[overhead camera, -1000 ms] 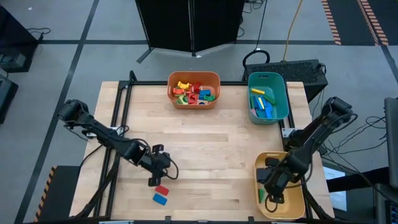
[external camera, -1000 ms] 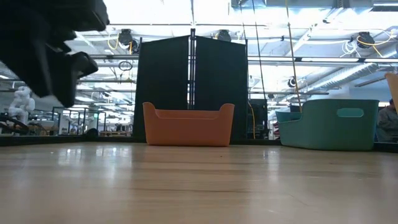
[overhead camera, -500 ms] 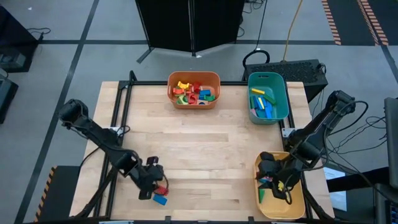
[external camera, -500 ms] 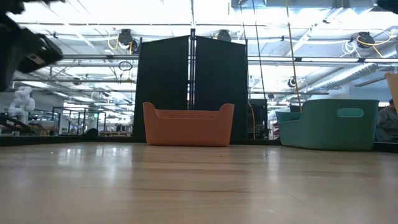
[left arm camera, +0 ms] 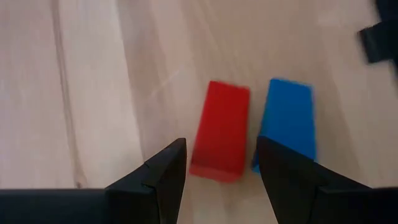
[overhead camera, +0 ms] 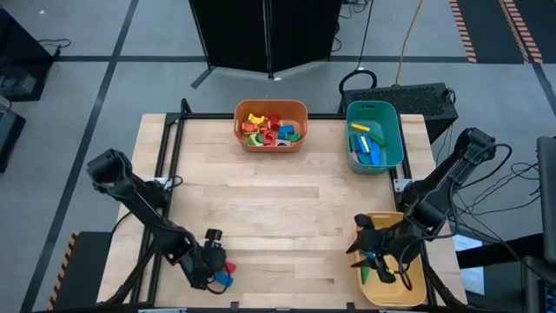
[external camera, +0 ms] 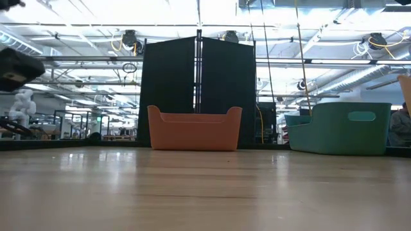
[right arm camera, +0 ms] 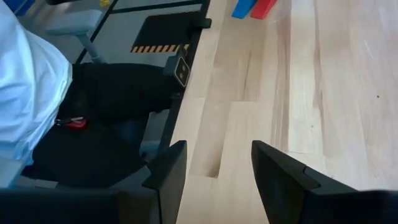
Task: Sort blocks by size
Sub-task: Put the red triangular block into the yellow bin
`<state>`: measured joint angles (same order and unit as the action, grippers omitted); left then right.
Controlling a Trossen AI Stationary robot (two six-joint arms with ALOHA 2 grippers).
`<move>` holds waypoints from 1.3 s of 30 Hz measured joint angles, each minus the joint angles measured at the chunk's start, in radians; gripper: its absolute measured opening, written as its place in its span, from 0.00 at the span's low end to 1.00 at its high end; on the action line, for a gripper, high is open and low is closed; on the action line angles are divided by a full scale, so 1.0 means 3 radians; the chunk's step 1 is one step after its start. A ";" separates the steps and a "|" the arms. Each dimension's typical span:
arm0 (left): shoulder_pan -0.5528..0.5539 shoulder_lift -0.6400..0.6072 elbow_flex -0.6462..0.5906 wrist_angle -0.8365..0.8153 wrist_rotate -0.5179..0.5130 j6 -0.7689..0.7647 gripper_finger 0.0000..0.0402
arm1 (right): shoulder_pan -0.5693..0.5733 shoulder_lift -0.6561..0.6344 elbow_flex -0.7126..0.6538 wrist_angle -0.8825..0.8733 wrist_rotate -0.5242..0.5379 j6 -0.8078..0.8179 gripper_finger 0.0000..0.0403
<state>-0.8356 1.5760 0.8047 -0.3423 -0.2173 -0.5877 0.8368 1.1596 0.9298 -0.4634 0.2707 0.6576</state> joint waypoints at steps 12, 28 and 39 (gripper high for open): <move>0.0000 0.0335 0.0013 0.0009 -0.0013 0.0169 0.48 | 0.0000 0.0021 0.0000 0.0043 0.0065 0.0006 0.41; 0.0273 0.0351 0.0006 0.0112 -0.0123 0.0145 0.28 | -0.0143 0.0037 0.0000 0.0139 0.0088 -0.0248 0.41; 0.0812 0.0370 -0.0009 0.0516 -0.0071 0.0273 0.29 | -0.0409 0.0650 0.0000 0.0439 0.0086 -0.1124 0.41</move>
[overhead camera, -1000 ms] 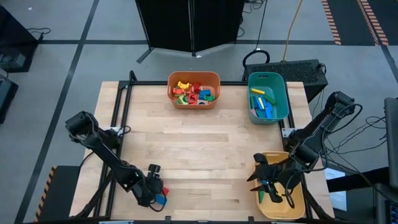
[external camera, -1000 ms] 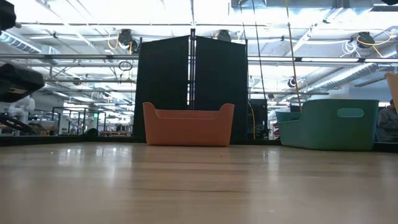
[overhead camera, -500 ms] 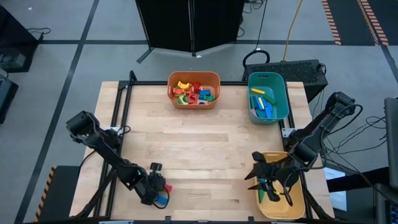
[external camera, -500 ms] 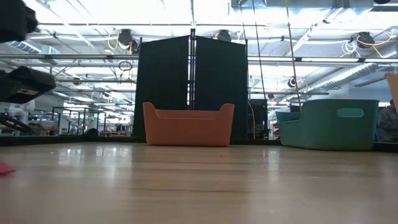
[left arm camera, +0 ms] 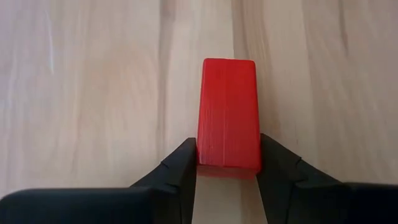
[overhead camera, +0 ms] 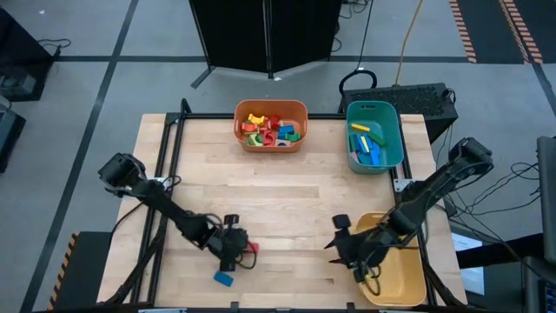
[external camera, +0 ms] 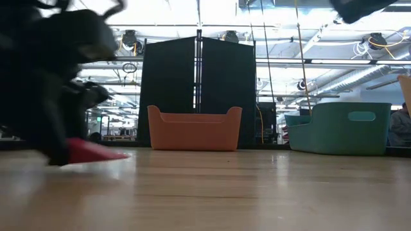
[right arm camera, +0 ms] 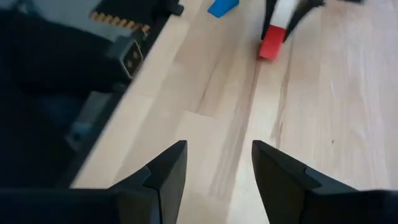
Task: Sort blocks by size
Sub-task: Put the red triangular block into the yellow bin
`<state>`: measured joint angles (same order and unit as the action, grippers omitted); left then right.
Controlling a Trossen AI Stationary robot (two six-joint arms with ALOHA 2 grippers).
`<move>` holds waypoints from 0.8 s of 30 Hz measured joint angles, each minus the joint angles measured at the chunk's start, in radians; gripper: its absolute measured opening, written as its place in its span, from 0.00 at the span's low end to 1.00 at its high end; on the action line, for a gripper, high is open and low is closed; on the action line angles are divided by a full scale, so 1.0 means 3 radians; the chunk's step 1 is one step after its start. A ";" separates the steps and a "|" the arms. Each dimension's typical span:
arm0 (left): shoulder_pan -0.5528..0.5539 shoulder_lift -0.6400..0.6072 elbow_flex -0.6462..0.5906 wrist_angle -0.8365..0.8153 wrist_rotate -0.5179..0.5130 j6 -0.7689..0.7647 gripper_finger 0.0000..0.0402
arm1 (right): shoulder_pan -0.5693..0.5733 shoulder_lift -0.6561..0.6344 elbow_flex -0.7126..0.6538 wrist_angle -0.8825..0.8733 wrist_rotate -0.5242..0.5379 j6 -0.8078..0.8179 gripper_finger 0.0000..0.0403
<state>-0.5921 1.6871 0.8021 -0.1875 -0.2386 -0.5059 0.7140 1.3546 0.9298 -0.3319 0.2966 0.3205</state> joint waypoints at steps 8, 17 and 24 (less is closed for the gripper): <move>0.0488 -0.0005 0.0001 0.0811 0.0624 0.0299 0.30 | -0.0174 0.0572 0.0000 0.0435 0.0355 -0.0892 0.41; 0.0903 -0.0009 0.0006 0.1637 0.1265 0.0428 0.30 | -0.0330 0.0941 -0.0001 0.0813 0.0702 -0.1546 0.41; 0.1131 -0.0011 0.0006 0.1816 0.1411 0.0424 0.30 | -0.0467 0.1123 -0.0001 0.1285 0.0882 -0.2082 0.41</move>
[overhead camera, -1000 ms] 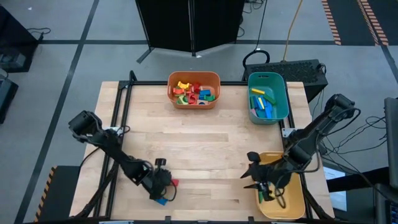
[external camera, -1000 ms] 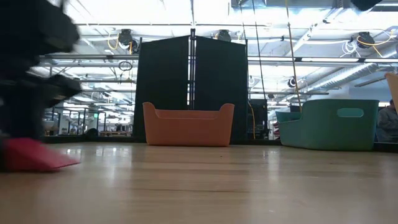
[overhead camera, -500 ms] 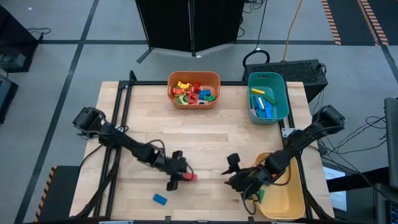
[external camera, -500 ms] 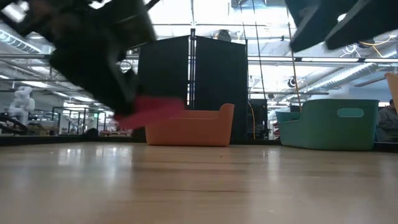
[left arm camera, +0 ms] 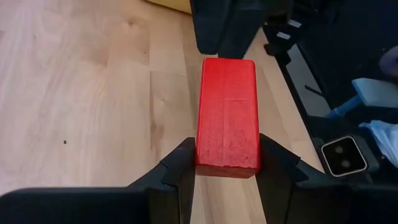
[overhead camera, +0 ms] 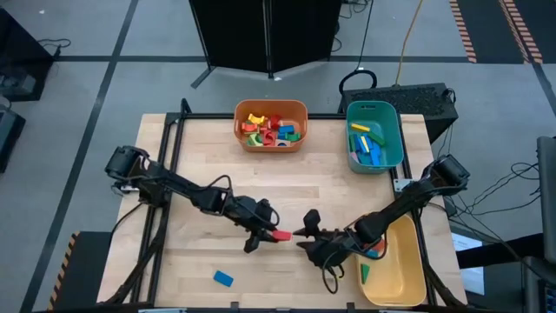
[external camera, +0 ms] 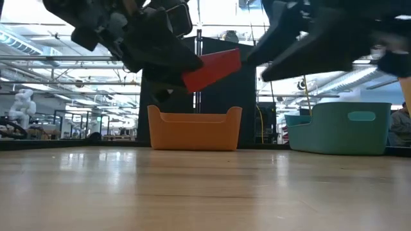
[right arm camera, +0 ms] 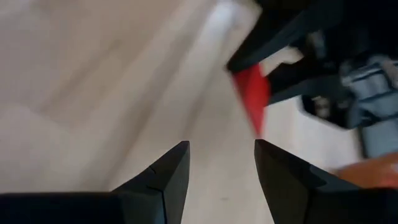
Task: Sort blocks by size
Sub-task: Put the red triangular block into the yellow bin
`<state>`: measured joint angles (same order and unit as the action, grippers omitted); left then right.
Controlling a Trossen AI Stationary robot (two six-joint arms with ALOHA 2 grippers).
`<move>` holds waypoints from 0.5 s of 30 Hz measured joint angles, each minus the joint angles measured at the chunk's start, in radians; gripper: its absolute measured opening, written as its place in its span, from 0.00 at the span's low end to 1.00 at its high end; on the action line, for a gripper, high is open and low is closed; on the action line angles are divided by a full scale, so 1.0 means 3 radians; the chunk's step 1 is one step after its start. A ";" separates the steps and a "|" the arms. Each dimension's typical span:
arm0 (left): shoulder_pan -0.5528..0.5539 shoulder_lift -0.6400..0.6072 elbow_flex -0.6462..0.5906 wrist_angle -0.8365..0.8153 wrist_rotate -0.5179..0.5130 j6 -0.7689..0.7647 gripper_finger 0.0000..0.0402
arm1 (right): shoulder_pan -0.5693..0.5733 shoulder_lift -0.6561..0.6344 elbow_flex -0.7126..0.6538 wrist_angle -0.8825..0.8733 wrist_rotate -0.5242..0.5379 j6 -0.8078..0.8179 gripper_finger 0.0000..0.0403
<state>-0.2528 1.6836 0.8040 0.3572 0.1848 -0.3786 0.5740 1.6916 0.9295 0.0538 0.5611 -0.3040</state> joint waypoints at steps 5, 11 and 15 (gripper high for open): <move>0.0091 0.0000 0.0000 0.0008 0.0139 -0.0019 0.30 | -0.0088 0.0012 0.0000 0.0221 0.0221 -0.0326 0.41; 0.0155 0.0000 0.0000 0.0043 0.0205 -0.0019 0.30 | -0.0206 0.0012 0.0000 0.0412 -0.0047 -0.0617 0.41; 0.0194 -0.0003 0.0001 0.0196 0.0256 -0.0042 0.30 | -0.0284 0.0012 0.0000 0.0465 -0.0123 -0.0707 0.41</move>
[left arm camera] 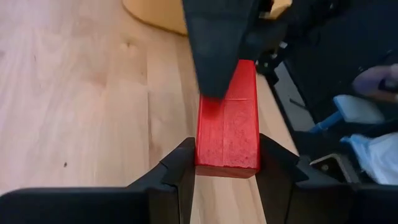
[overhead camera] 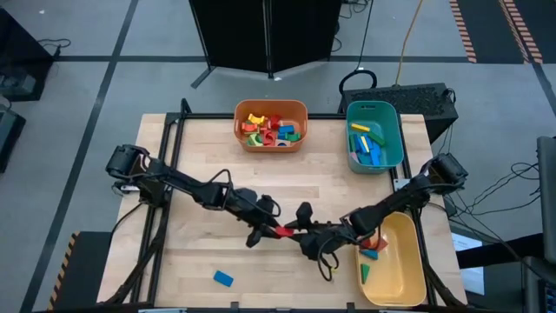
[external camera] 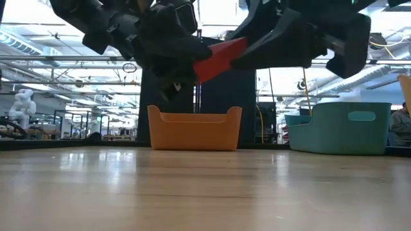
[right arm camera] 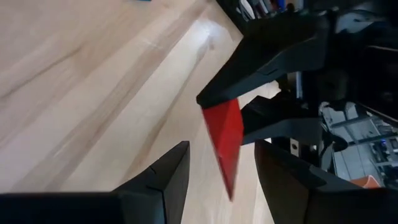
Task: Sort blocks by size
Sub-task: Put the red triangular block into the yellow bin
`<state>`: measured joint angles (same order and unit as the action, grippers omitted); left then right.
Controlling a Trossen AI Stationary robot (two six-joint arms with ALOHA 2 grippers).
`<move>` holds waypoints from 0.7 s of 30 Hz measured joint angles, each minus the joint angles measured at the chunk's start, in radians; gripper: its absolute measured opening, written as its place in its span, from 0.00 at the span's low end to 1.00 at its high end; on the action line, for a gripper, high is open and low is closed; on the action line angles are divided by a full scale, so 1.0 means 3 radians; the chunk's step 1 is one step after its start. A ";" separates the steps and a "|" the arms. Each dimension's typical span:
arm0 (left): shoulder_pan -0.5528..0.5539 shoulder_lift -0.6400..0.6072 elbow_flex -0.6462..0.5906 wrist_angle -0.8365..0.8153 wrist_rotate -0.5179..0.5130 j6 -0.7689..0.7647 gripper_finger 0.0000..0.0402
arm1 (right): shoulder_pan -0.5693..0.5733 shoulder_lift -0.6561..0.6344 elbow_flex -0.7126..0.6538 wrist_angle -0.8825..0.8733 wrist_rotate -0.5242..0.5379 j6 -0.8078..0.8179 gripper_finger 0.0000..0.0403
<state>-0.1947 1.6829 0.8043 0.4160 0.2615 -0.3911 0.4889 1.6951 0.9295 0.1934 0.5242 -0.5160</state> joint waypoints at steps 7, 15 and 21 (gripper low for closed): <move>0.0048 -0.0001 0.0001 0.0132 0.0100 -0.0072 0.30 | -0.0059 0.0001 0.0000 0.0068 -0.0019 -0.0066 0.37; 0.0060 -0.0001 0.0001 0.0142 0.0106 -0.0073 0.30 | -0.0059 0.0001 0.0000 0.0083 -0.0023 -0.0072 0.17; 0.0060 -0.0001 0.0001 0.0142 0.0112 -0.0090 0.30 | -0.0059 0.0000 0.0000 0.0077 -0.0069 -0.0118 0.09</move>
<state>-0.1767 1.6825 0.8047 0.4585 0.2952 -0.4182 0.4713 1.6951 0.9295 0.2166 0.5034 -0.5514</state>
